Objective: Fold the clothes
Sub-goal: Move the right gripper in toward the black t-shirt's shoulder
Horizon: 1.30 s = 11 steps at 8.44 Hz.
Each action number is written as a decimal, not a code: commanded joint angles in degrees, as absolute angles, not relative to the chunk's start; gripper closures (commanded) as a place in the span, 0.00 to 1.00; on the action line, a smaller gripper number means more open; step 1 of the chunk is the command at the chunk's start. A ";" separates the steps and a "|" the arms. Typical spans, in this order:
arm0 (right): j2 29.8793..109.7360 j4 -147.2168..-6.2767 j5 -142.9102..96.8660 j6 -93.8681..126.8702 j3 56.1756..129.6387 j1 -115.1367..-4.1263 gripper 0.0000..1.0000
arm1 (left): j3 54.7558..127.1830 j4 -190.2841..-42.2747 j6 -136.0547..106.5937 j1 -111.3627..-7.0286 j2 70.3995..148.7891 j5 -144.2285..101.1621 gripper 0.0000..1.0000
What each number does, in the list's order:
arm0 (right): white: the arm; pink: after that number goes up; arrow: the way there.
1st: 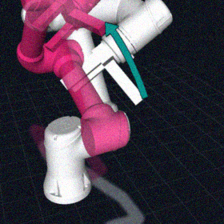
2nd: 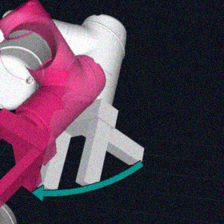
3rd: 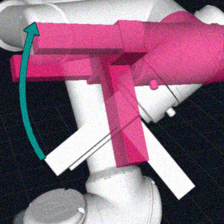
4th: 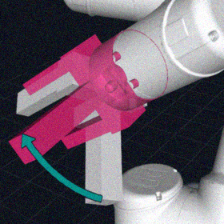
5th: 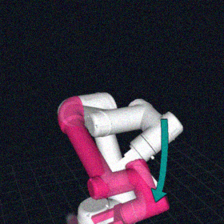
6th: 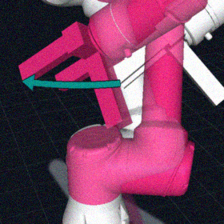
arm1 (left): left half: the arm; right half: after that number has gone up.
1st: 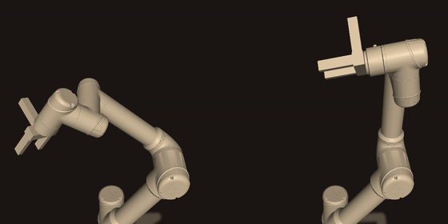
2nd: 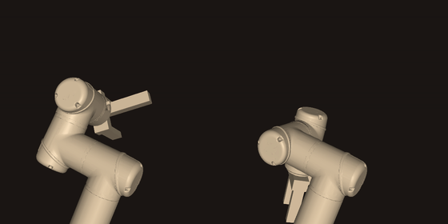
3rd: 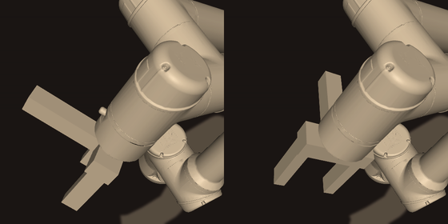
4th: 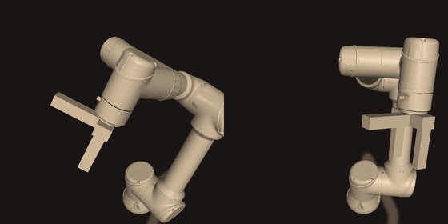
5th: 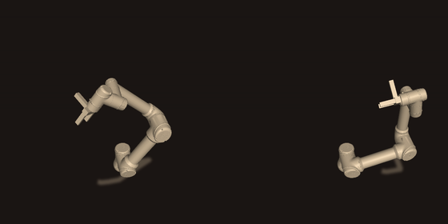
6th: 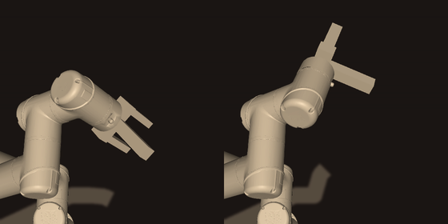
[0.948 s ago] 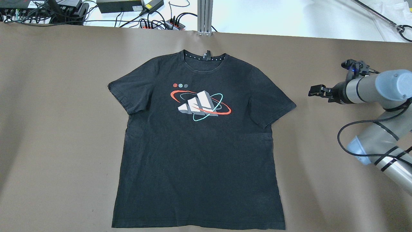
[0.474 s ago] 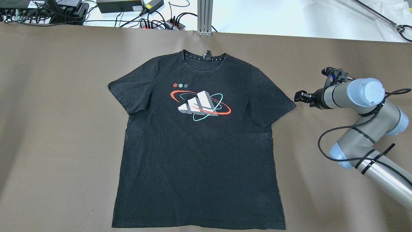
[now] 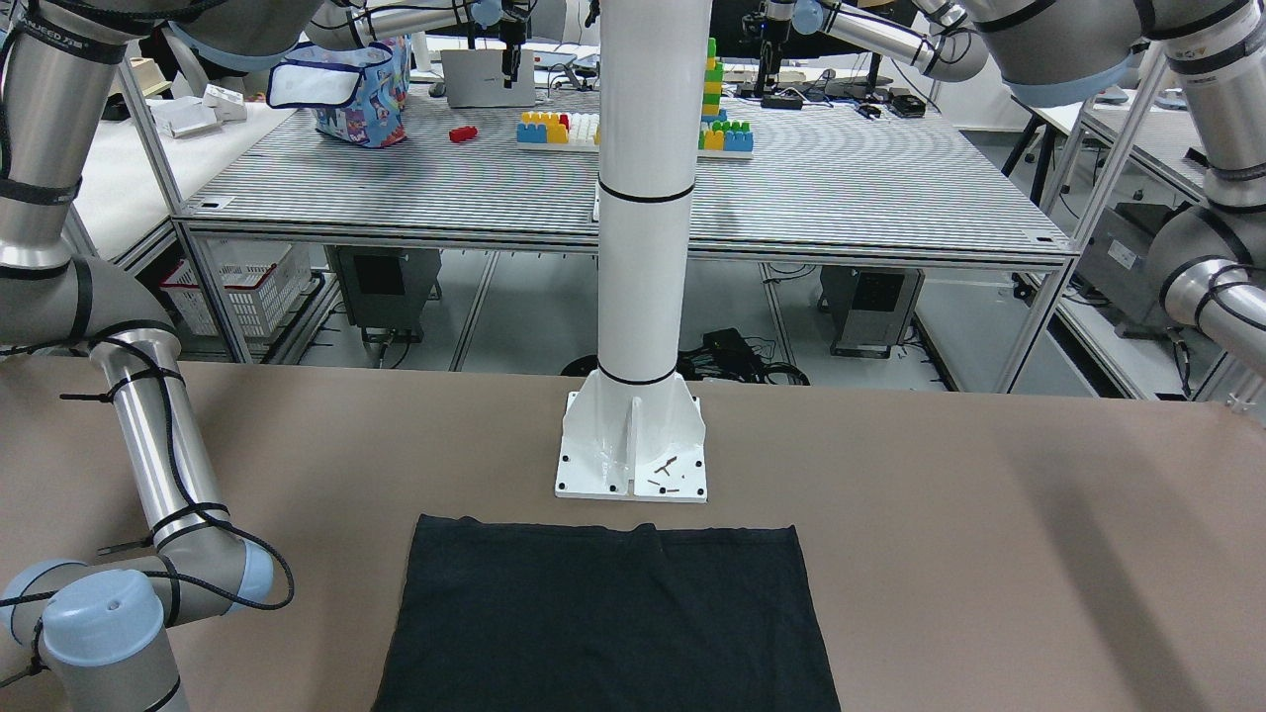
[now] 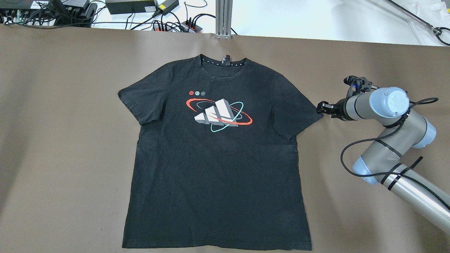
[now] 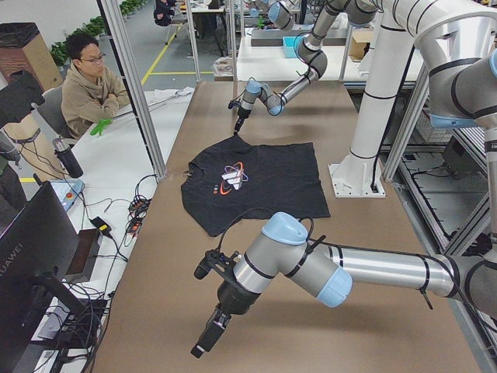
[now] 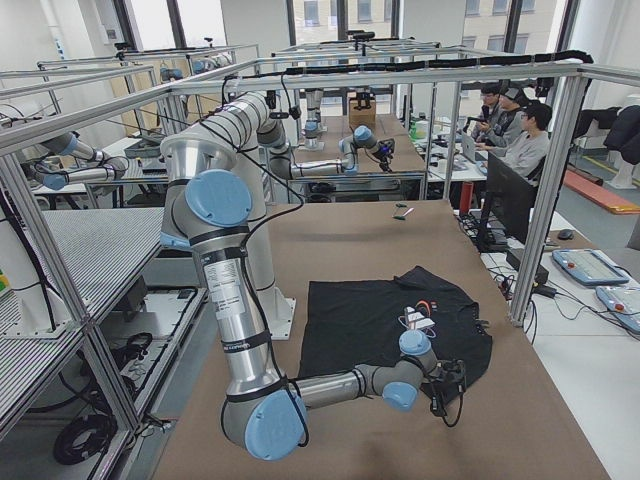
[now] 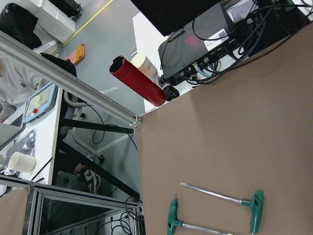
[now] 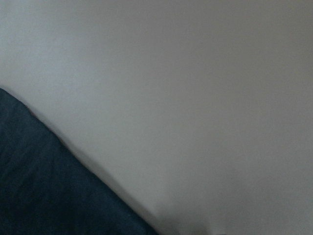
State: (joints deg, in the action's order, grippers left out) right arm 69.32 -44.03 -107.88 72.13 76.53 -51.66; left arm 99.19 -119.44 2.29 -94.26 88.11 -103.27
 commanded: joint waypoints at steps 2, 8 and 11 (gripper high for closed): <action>69.17 -44.03 -107.93 72.16 76.29 -50.89 0.54 | 99.05 -119.53 2.29 -94.31 88.07 -103.27 0.00; 68.38 -44.30 -107.93 71.37 76.11 -50.45 1.00 | 98.88 -119.36 2.29 -94.22 88.07 -103.10 0.00; 65.67 -50.23 -108.81 71.37 81.80 -50.45 1.00 | 98.88 -119.36 0.89 -94.13 88.07 -103.27 0.00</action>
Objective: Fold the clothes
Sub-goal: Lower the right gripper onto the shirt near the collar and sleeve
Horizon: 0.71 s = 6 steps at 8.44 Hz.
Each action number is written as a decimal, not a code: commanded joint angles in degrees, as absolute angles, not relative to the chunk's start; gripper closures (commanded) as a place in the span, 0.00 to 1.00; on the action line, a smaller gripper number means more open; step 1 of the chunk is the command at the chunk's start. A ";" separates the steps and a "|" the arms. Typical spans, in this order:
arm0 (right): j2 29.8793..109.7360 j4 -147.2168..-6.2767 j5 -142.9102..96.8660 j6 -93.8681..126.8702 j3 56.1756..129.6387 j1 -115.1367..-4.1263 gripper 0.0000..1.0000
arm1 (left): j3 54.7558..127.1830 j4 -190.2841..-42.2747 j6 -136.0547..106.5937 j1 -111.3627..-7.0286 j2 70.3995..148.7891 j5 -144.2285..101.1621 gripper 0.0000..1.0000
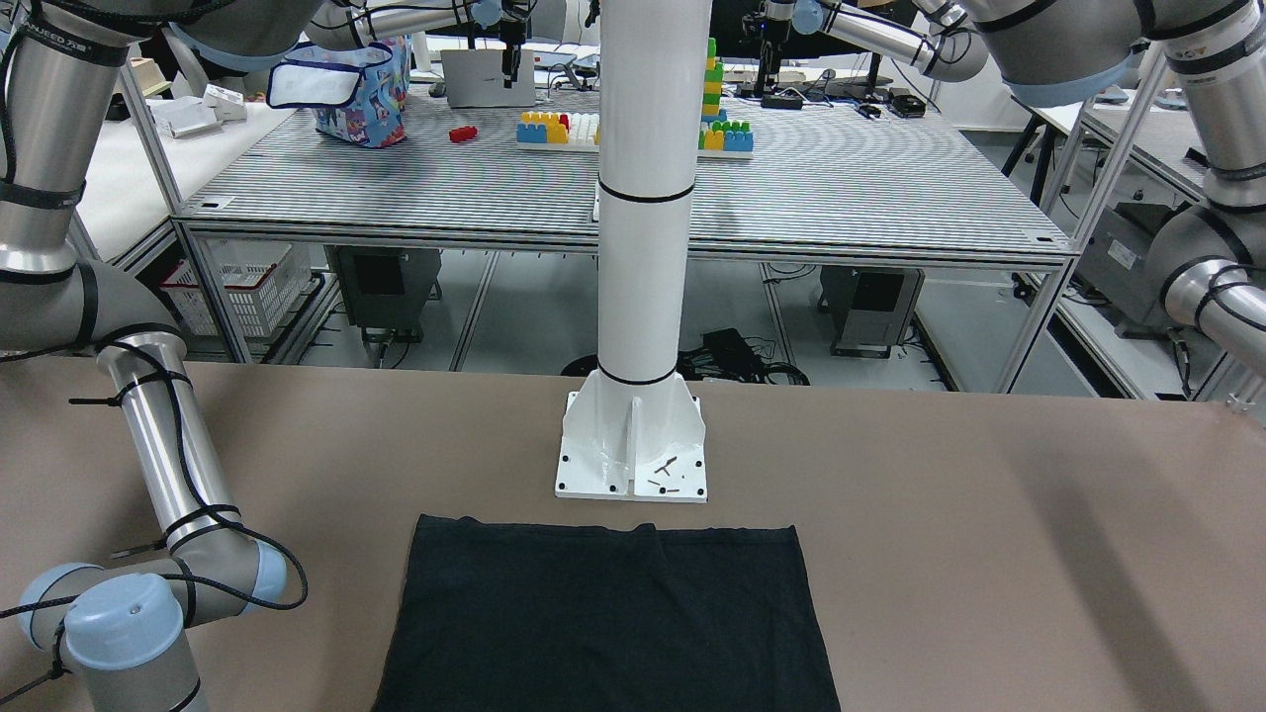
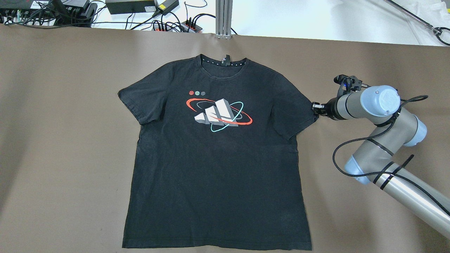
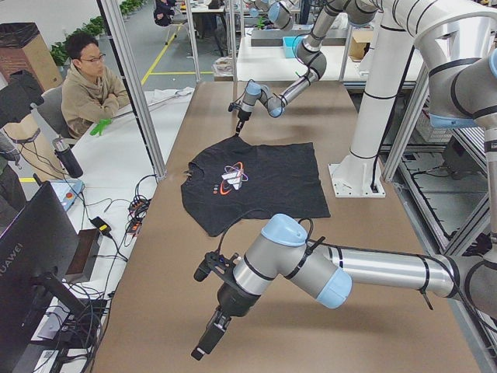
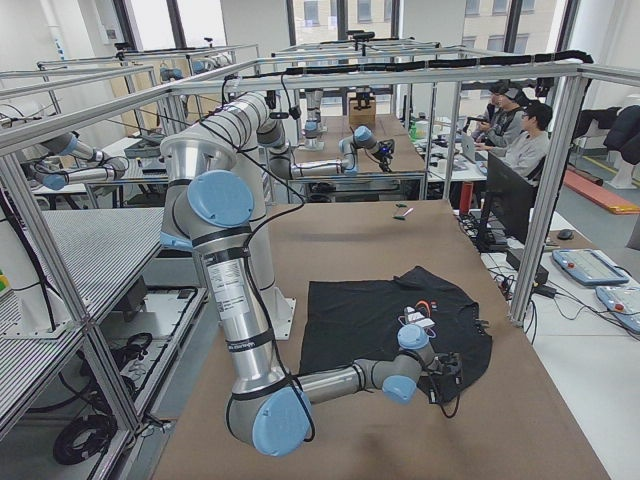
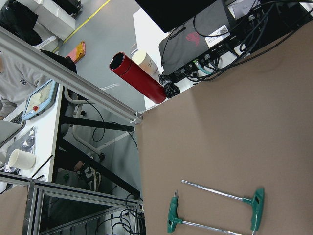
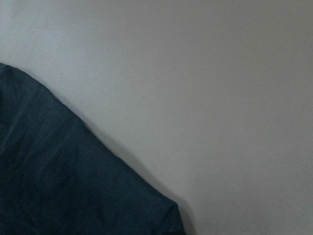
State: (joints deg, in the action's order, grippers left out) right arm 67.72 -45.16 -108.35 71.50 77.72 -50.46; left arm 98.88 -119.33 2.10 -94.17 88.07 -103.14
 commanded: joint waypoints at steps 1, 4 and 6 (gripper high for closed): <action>63.31 -56.71 -108.81 71.45 85.13 -50.36 1.00 | 98.96 -119.36 0.53 -94.13 88.07 -103.27 0.00; 56.36 -64.14 -106.62 72.51 84.13 -46.15 1.00 | 98.96 -119.18 0.44 -94.04 88.33 -103.27 0.00; 54.14 -64.42 -106.09 72.60 82.01 -44.83 1.00 | 98.96 -119.27 0.44 -93.78 88.33 -103.27 0.00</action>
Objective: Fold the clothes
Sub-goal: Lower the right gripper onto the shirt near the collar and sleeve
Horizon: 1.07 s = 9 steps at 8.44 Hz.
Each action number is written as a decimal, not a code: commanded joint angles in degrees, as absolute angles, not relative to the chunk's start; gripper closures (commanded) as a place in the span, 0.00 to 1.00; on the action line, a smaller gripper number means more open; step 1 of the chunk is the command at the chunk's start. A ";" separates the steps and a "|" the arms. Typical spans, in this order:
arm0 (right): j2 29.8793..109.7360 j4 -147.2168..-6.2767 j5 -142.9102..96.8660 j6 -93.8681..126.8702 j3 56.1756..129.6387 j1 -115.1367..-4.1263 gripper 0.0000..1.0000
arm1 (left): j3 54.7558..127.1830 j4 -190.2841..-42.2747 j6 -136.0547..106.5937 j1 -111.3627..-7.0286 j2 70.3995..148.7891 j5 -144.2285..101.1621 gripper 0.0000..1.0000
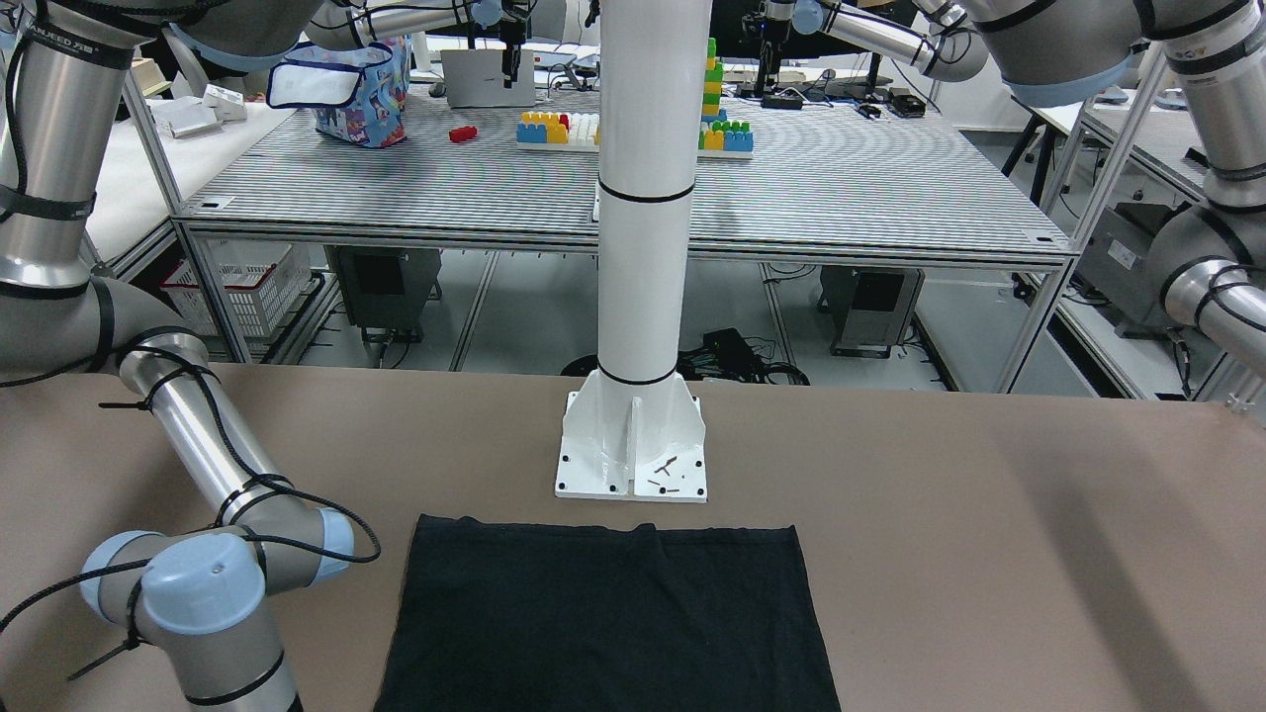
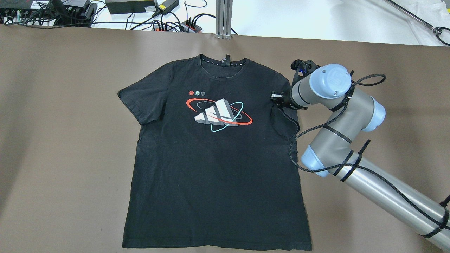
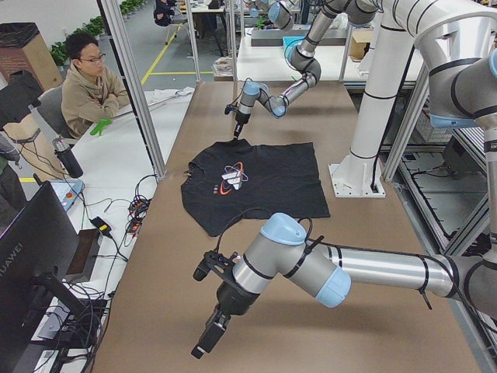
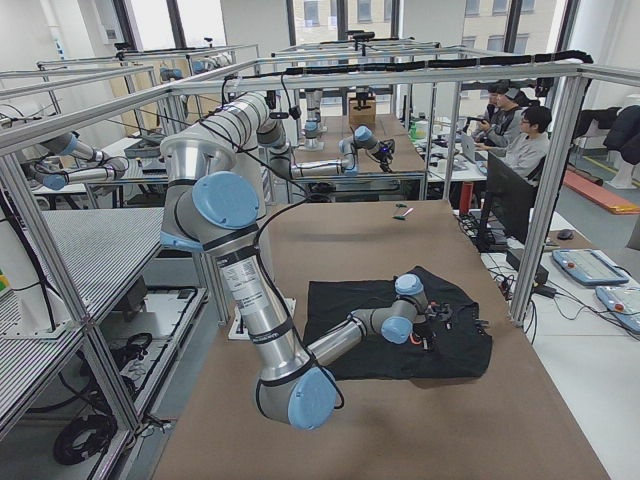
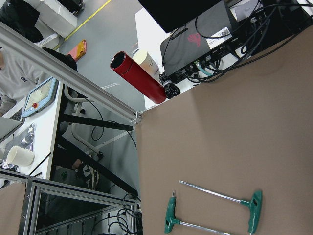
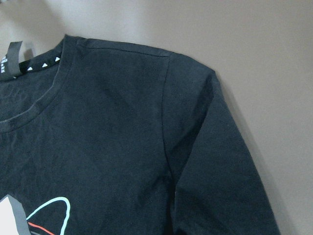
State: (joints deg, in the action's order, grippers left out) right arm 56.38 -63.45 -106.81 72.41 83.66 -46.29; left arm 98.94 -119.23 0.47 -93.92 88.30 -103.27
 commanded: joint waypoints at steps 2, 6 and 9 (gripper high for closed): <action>53.53 -64.34 -103.98 74.00 81.56 -43.60 1.00 | 99.05 -119.36 0.35 -93.78 88.33 -103.27 0.00; 51.77 -64.34 -103.80 74.27 78.85 -43.51 1.00 | 99.14 -119.44 0.00 -93.78 88.33 -103.27 0.00; 49.75 -64.34 -101.61 74.27 76.64 -43.51 1.00 | 99.14 -119.44 0.00 -93.69 88.24 -103.27 0.00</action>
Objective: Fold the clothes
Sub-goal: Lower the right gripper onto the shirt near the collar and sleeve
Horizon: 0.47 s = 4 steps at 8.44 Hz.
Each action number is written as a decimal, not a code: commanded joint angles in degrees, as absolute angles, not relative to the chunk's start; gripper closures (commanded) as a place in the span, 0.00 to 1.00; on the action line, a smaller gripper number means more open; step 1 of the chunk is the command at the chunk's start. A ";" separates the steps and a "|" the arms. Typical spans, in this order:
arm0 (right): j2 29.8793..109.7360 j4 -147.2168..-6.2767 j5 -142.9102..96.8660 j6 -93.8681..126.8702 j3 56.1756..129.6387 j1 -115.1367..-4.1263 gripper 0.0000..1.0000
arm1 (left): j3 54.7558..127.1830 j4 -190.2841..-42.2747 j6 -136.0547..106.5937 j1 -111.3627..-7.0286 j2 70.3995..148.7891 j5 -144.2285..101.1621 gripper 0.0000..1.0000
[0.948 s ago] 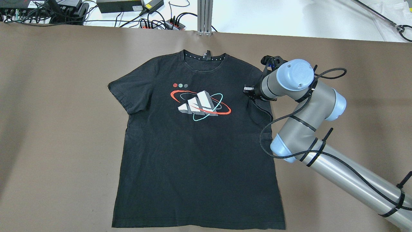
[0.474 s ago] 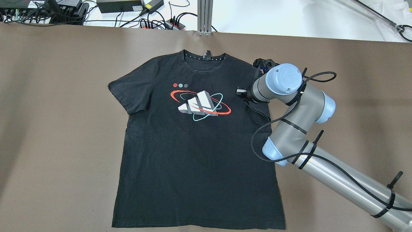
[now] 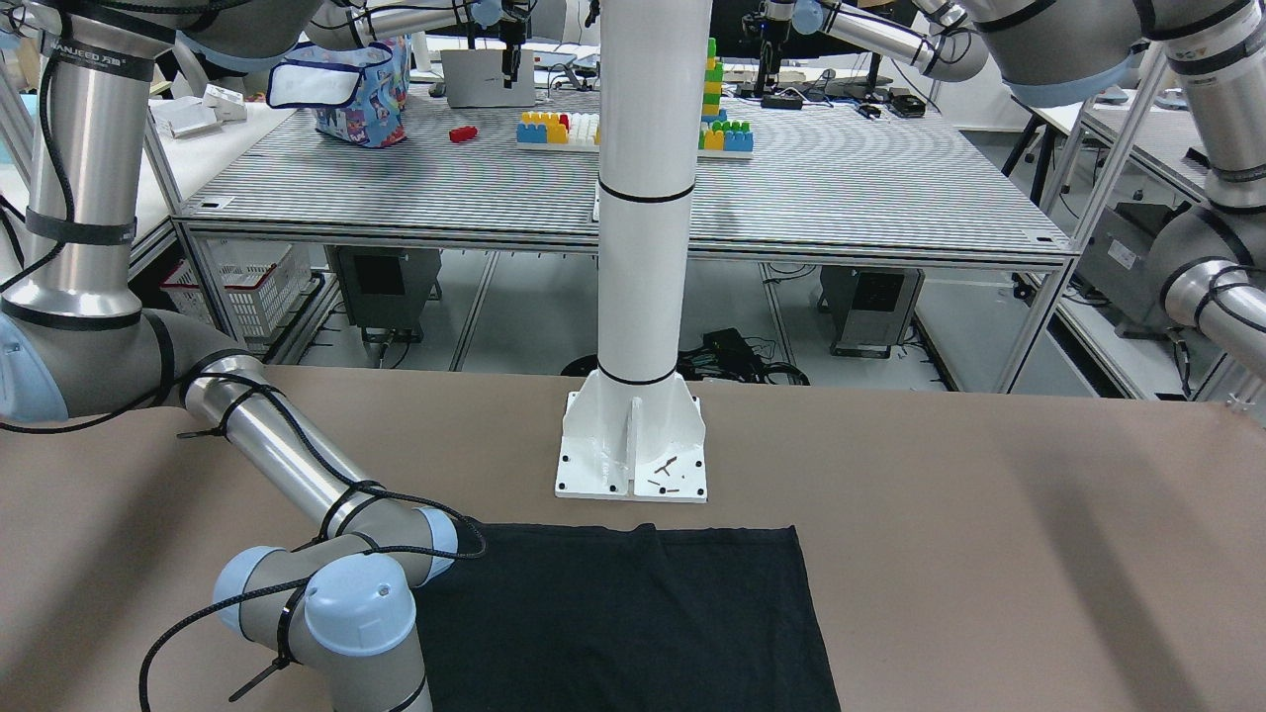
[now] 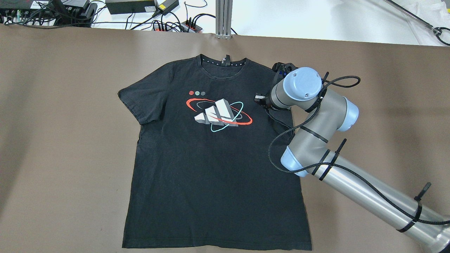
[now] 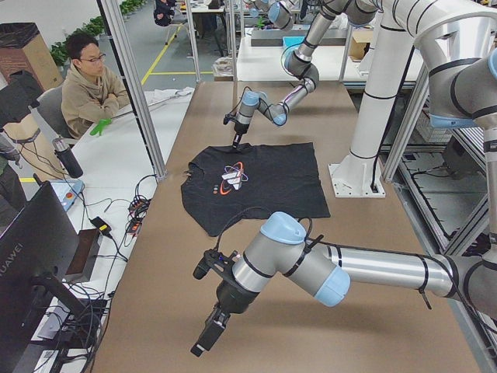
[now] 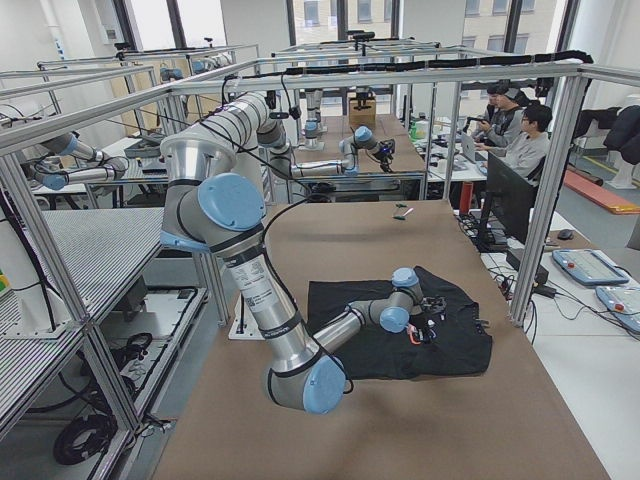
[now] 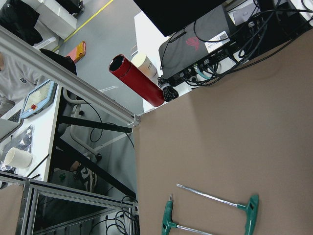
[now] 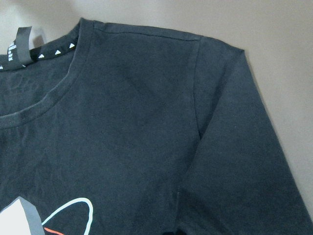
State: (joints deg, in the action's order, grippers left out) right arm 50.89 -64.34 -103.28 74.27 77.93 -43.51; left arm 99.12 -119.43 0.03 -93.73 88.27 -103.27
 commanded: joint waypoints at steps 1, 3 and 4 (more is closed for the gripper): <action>49.92 -64.34 -101.51 74.27 76.64 -43.51 0.28 | 99.05 -119.27 0.00 -93.60 88.16 -103.36 0.00; 50.10 -63.90 -101.42 74.09 76.99 -43.15 0.05 | 98.97 -119.00 -2.44 -90.89 88.68 -108.94 0.00; 49.92 -63.81 -101.43 74.27 77.43 -43.07 0.05 | 98.79 -119.61 -8.12 -89.31 88.77 -111.25 0.00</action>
State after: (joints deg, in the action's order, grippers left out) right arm 50.07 -64.01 -101.49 74.15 76.86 -43.24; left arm 99.01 -119.12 -1.39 -91.82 88.48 -106.45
